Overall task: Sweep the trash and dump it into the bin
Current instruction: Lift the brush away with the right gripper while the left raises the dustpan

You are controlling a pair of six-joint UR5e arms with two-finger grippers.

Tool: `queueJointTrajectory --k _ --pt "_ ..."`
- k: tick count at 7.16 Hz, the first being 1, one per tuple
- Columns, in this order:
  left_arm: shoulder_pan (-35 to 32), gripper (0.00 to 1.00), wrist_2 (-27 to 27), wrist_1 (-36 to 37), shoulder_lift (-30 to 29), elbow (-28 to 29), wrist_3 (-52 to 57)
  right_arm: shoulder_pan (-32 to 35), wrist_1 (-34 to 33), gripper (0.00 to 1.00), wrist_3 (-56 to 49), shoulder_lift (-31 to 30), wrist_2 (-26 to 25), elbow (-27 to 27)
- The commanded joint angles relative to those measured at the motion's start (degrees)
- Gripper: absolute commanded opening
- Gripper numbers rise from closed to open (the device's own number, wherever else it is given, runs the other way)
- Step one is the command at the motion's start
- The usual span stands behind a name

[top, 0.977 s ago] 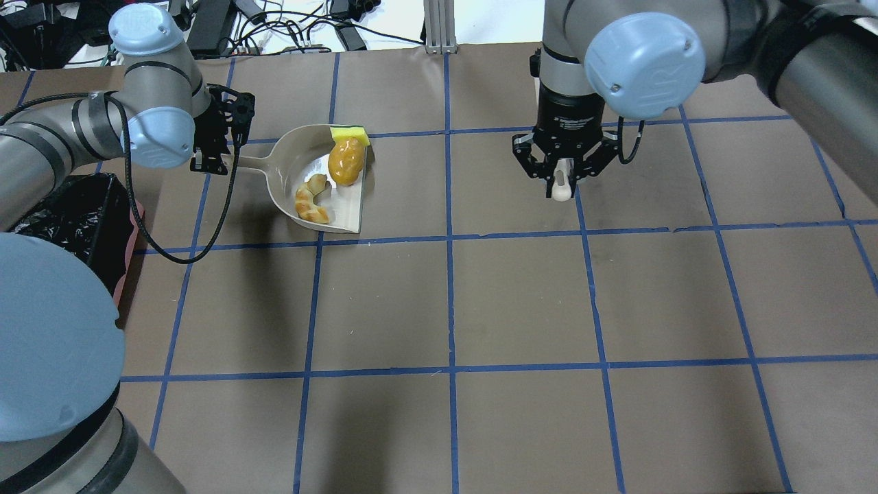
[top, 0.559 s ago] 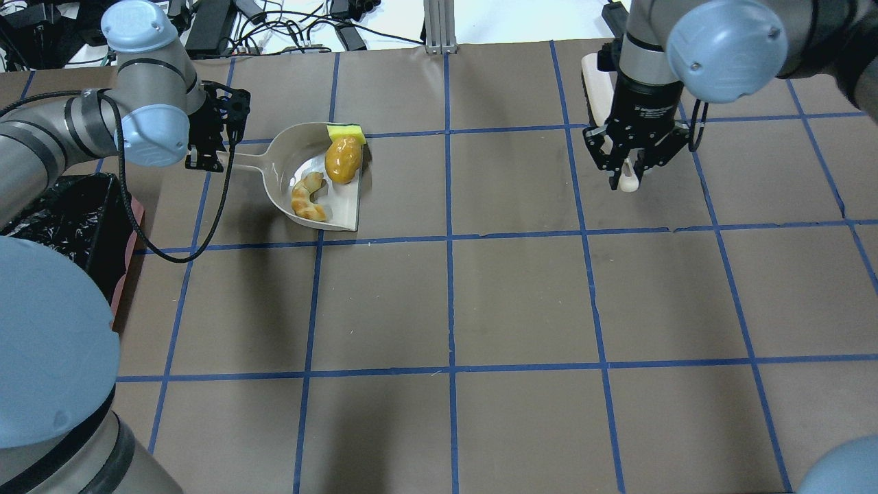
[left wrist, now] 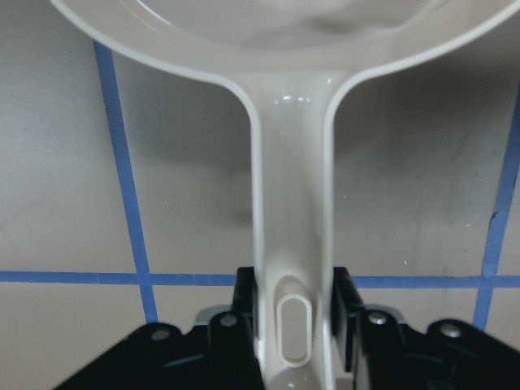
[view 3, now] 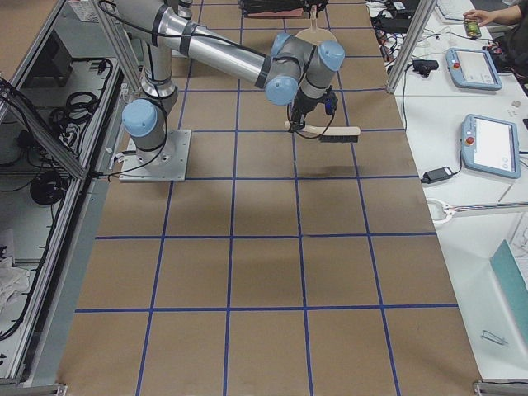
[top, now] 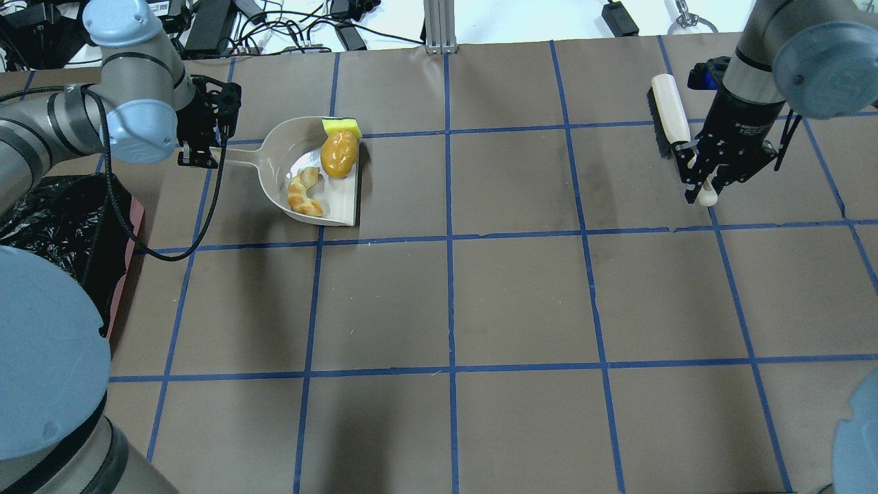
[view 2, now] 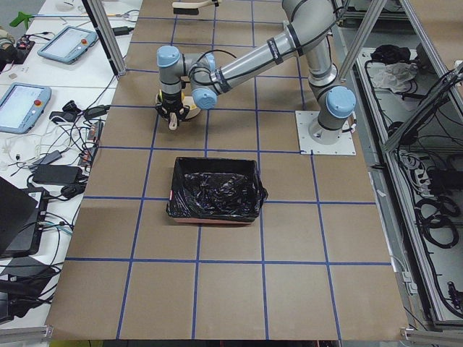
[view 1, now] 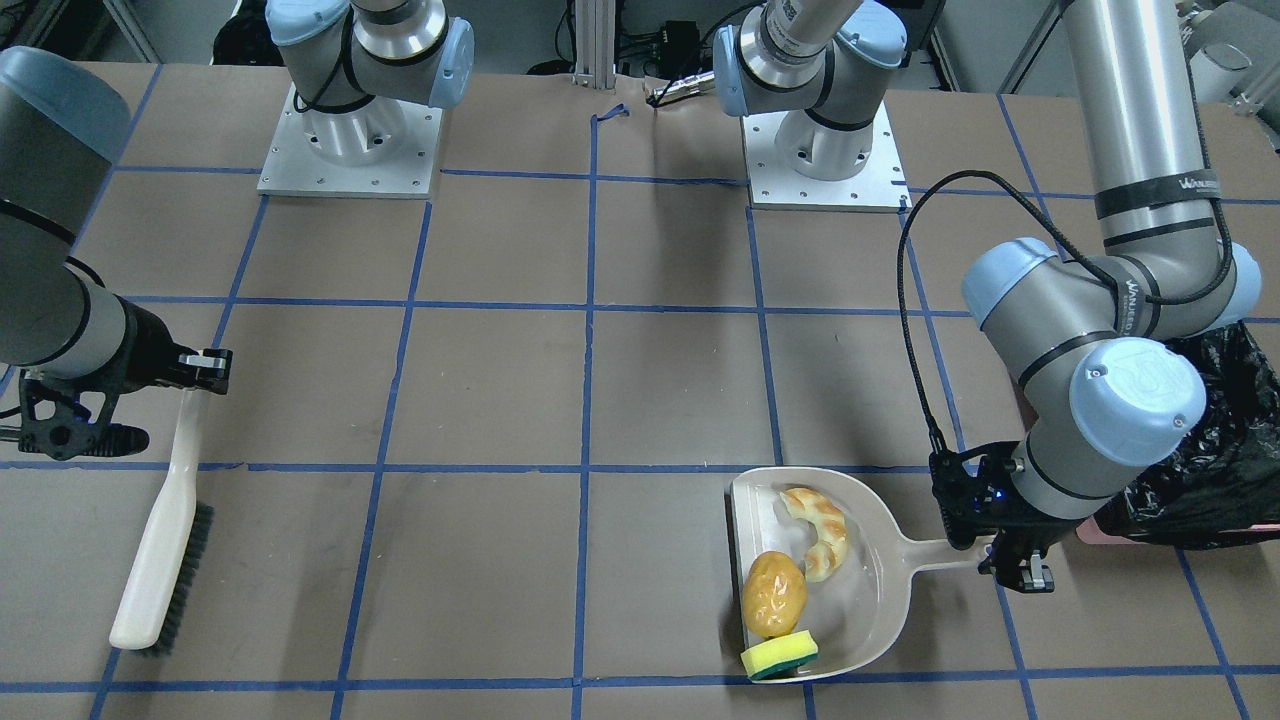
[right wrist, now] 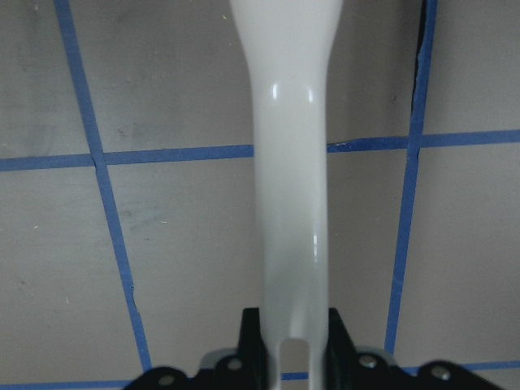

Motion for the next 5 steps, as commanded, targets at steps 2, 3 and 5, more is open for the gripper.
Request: queueJointTrajectory --k 2,3,5 --pt "1.1 0.00 -8.1 0.1 0.8 0.1 -0.3 -1.0 -4.2 0.00 -0.7 0.0 -0.3 3.0" --pt "2.1 0.00 -14.2 0.5 2.3 0.2 -0.8 -1.2 -4.2 0.00 -1.6 0.4 -0.3 3.3" --pt "5.1 0.00 -22.1 0.0 5.0 0.2 -3.3 -3.3 -6.5 0.00 -4.3 0.6 -0.1 5.3"
